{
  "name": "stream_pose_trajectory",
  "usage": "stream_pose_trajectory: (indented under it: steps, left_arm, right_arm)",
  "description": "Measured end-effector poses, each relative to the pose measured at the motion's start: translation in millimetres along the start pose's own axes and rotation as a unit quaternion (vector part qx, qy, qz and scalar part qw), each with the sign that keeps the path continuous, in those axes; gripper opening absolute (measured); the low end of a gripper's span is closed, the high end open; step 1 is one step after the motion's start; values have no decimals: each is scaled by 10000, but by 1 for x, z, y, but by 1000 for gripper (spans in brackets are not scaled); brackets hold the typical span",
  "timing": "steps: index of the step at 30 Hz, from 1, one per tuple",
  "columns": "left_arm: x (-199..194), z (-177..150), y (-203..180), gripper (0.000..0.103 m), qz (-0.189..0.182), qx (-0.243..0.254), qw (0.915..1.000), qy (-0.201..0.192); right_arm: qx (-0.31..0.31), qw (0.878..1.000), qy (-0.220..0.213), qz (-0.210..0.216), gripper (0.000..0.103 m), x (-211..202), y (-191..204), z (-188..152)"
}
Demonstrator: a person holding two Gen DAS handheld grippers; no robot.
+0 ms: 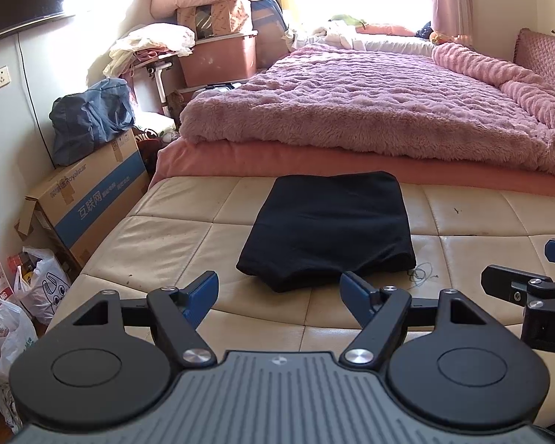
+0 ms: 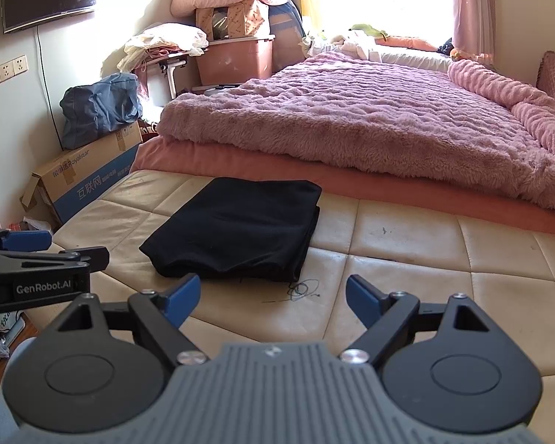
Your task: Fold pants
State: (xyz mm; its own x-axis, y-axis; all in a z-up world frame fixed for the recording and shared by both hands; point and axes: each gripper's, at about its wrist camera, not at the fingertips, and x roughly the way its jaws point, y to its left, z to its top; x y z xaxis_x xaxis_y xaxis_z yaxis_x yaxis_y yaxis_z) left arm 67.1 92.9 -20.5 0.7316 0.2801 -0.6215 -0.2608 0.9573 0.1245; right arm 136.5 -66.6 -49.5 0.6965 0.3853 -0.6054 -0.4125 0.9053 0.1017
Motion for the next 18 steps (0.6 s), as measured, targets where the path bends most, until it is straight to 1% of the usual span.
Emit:
stream_pose_trajectory:
  steps: [18]
  left_arm:
    - [1,0,1,88,-59,-2,10000,41]
  right_arm:
    - [-5,10000,41,12,82,1,0,-1]
